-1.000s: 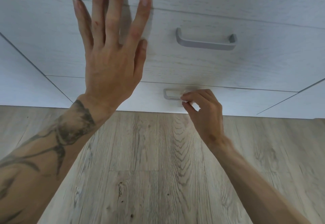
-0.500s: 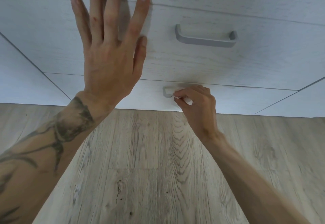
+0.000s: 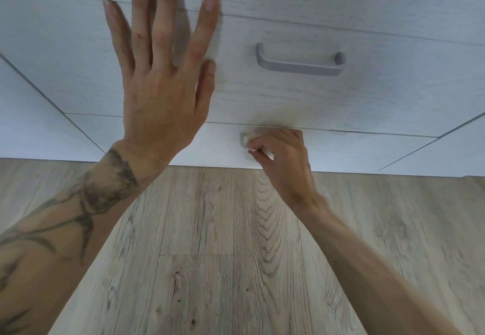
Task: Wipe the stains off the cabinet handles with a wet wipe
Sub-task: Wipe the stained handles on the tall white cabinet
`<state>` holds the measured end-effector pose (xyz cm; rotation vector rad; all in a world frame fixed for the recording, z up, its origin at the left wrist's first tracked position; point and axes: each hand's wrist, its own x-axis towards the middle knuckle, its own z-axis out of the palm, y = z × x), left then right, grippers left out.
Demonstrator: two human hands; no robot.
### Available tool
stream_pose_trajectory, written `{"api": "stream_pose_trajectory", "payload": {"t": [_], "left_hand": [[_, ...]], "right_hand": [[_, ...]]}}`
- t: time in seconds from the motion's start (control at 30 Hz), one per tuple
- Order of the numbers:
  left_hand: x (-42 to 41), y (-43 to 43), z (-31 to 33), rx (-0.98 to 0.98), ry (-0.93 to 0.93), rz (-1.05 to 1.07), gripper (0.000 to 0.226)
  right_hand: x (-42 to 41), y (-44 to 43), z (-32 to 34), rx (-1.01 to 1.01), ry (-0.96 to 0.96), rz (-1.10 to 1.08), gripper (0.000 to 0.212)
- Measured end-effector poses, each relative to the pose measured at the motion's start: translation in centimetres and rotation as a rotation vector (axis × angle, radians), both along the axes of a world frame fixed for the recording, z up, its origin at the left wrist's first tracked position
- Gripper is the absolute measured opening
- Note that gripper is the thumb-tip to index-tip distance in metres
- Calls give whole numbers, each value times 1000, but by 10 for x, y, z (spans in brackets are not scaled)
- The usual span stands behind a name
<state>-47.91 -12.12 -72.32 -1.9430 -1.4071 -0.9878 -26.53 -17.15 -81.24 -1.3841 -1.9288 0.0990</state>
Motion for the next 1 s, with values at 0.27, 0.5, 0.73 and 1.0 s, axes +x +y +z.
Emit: {"api": "stream_pose_trajectory", "payload": {"t": [0.27,0.5,0.73,1.0], "left_hand": [[-3,-4,2,-26,18,6,51],[-5,-6,2,-38,39,8,54],[-6,-6,2,-42,20,-8,51],[-7,-8,5,-74,37,5,53]], "right_hand": [[49,-20,-1,39,-44,-163,12],[-9,-15,0,82,17,-20,10],[47,-20,-5,50,-31,-150,16],[8,-18,0,115,56,-38,9]]}}
